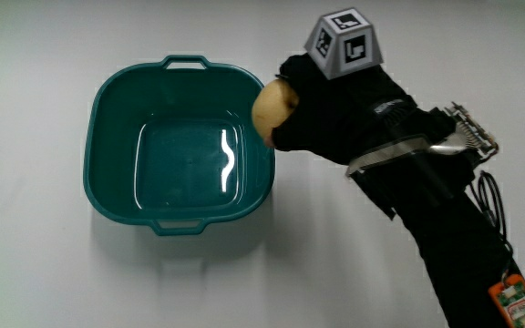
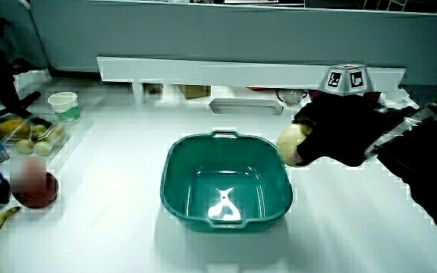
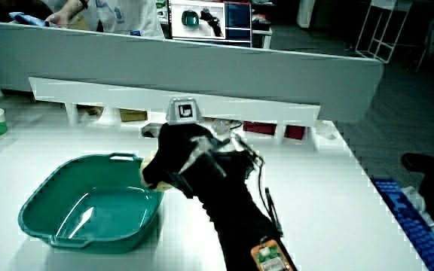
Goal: Pick pear from desk
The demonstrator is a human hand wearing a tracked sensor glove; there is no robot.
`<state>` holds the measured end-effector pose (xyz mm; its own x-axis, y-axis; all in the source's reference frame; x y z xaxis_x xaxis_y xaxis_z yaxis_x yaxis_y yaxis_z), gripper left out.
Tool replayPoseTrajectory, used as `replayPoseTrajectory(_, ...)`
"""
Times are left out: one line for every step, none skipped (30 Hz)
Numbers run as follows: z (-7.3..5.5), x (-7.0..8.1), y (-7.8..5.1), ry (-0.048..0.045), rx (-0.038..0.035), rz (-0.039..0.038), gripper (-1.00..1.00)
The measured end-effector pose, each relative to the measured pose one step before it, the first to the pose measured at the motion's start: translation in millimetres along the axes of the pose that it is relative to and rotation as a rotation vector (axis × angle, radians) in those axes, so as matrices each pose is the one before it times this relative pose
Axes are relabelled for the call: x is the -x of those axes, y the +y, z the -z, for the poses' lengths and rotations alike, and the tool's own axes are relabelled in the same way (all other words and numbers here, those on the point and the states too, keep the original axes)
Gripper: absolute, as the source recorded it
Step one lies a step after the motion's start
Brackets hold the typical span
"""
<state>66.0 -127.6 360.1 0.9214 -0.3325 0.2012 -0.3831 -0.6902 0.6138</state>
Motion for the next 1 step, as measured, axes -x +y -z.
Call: replayPoseTrajectory(-2.83, 5.42, -1.36, 0.00614, -0.02447, -0.0055, 1.0)
